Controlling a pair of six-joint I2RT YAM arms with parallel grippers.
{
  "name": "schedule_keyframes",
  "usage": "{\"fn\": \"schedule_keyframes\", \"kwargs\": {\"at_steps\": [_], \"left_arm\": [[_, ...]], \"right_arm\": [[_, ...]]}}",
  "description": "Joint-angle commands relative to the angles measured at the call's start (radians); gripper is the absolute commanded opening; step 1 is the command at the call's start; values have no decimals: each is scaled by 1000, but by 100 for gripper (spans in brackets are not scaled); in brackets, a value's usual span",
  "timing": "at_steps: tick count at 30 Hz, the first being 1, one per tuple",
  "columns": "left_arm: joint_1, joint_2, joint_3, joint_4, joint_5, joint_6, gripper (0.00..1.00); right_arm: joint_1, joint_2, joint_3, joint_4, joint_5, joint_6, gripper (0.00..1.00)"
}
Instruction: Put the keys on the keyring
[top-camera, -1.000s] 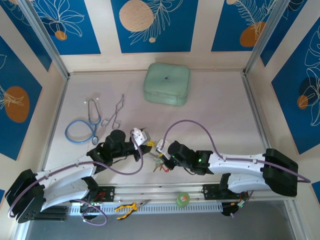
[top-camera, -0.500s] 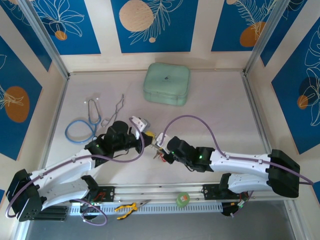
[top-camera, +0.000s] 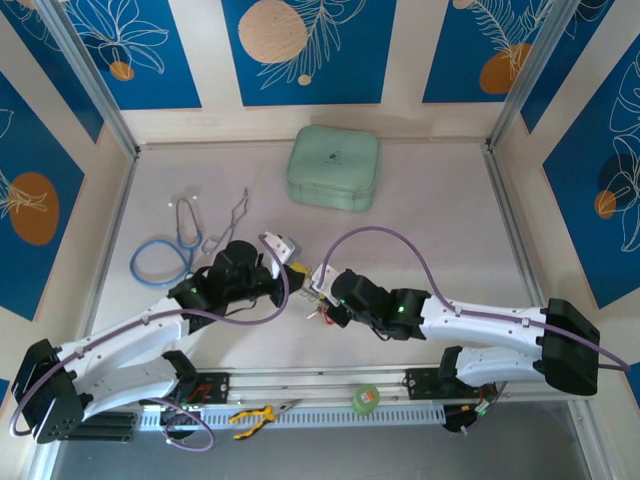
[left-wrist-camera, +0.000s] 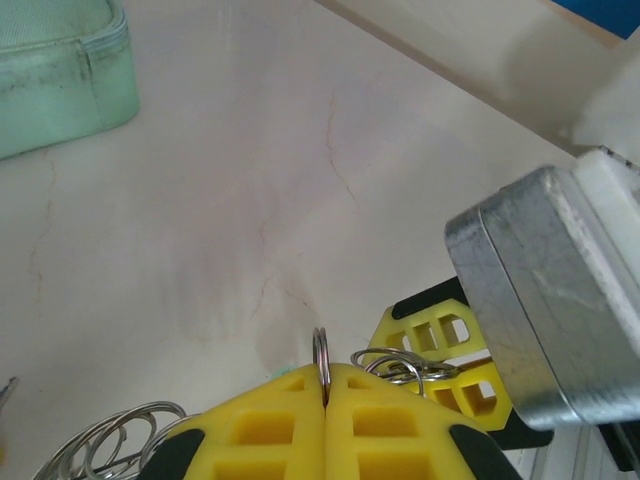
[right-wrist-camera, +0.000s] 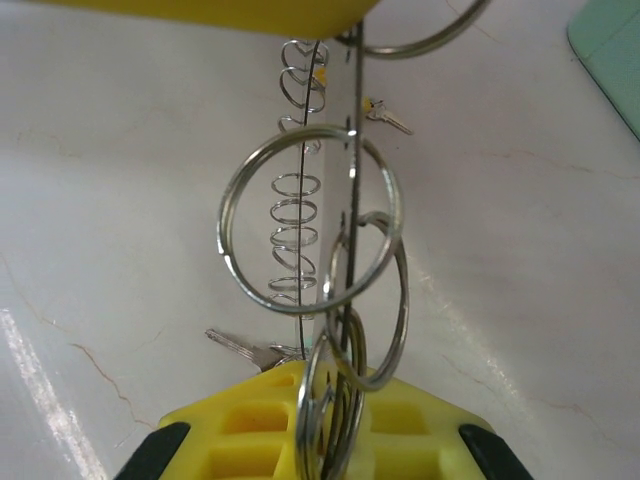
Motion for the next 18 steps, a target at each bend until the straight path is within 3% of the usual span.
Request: {"fn": "schedule_keyframes", "kwargs": {"at_steps": [1, 11, 18], "left_arm": [[-4, 9, 7, -59, -77, 35, 0], [-3, 102, 164, -312, -130, -70, 0], [-2, 165, 276, -457, -105, -173, 0]], "right_arm": [[7, -18, 77, 16, 2, 26, 0], [-5, 32, 150, -86, 83, -93, 0], [-30, 65, 173, -116, 77, -167, 0]]}}
